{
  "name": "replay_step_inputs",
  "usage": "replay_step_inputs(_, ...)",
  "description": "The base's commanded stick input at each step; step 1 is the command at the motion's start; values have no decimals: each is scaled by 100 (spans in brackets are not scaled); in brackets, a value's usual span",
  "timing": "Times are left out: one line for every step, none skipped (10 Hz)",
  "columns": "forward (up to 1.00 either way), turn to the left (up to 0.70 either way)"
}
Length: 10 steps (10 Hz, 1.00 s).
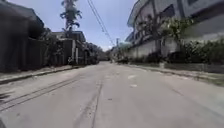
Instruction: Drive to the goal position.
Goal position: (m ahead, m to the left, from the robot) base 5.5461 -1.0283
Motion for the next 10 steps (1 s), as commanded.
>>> replay_step_inputs(100,1)
replay_step_inputs(100,1)
replay_step_inputs(100,1)
replay_step_inputs(100,1)
replay_step_inputs(100,1)
replay_step_inputs(100,1)
replay_step_inputs(100,1)
replay_step_inputs(100,1)
replay_step_inputs(100,1)
replay_step_inputs(100,1)
